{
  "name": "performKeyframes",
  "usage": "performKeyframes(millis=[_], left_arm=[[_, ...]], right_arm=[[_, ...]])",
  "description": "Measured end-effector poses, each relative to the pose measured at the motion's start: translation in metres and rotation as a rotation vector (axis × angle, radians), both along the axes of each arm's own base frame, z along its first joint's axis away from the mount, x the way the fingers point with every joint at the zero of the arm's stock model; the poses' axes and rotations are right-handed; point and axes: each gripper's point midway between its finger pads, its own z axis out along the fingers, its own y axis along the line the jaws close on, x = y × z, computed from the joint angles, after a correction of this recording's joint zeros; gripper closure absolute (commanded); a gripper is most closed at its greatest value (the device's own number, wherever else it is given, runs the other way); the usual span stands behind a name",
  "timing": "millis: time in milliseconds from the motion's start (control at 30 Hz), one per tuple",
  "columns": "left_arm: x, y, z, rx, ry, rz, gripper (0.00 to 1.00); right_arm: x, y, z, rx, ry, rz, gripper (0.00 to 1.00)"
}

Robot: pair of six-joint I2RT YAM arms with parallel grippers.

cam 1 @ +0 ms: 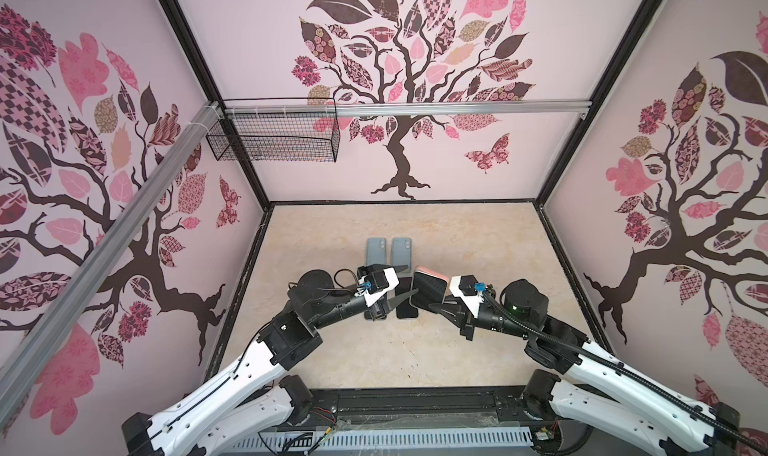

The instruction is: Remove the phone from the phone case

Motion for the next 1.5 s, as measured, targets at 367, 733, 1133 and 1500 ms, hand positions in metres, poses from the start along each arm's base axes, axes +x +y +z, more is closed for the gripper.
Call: performKeyframes(millis=[367,733,1133,1500], left_arm=[[-0.002,-0.006,-0.006,0.022,-0.006,-0.032,0.51],[-0.003,-0.009,-0.008,0.028,-0.001,-0.052,0.51],[-0.001,-0.01,-0.011,0.035,0.005,-0.06,0.54],[0.01,-0.013,-0.026,0.075,0.036,-0.038,0.57]], right_arm=[[0.003,0.002,-0.006,-0.015,0.017,-0.003,1.0],[0.002,0.003,-0.007,-0.013,0.027,0.004,1.0],[0.001,0.006,-0.009,-0.027,0.044,0.019,1.0],[0.003,0.005,-0.021,-0.065,0.075,0.008,1.0]])
